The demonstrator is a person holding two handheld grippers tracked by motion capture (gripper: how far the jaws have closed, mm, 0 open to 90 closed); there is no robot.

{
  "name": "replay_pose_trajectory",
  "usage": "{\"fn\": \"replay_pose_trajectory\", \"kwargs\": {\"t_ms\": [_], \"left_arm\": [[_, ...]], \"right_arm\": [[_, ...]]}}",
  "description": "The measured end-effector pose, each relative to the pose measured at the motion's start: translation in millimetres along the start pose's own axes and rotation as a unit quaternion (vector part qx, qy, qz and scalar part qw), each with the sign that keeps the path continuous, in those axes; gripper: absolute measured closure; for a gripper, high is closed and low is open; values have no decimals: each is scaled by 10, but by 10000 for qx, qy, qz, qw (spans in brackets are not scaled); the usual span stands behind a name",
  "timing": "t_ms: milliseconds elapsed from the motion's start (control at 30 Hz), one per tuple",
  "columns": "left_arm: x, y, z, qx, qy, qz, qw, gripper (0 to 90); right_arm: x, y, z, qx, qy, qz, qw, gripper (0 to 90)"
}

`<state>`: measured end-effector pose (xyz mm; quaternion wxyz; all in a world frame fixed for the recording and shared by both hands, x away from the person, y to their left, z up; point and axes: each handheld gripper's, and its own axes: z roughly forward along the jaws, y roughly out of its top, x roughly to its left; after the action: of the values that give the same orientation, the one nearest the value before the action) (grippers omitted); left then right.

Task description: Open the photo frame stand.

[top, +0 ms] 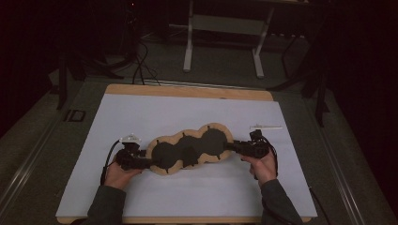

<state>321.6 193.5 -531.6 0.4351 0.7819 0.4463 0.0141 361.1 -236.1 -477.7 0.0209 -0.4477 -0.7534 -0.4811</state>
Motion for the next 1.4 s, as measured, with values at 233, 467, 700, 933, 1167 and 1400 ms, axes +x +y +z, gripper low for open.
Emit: {"fn": "replay_pose_trajectory", "kwargs": {"t_ms": [233, 467, 700, 933, 1167, 1400], "left_arm": [[8, -7, -42, -60, -120, 38, 9999, 416], [-28, -9, -100, -161, -110, 169, 9997, 492], [-96, -4, -121, -215, 9, 389, 9990, 513], [-185, 19, -165, -285, 106, 685, 9972, 559], [-218, 47, -176, -375, 52, 767, 9963, 601], [-288, 100, -153, -387, 209, 1010, 9939, 613]], "right_arm": [[-8, -20, -4, 72, -53, -162, 9998, 587], [31, -44, 3, 305, -351, -496, 9977, 563], [2, -93, 33, 423, -454, -523, 9967, 536], [-40, -138, 69, 488, -535, -463, 9963, 491], [-75, -165, 53, 457, -558, -437, 9964, 463], [-91, -187, 57, 406, -672, -459, 9959, 429]]}}
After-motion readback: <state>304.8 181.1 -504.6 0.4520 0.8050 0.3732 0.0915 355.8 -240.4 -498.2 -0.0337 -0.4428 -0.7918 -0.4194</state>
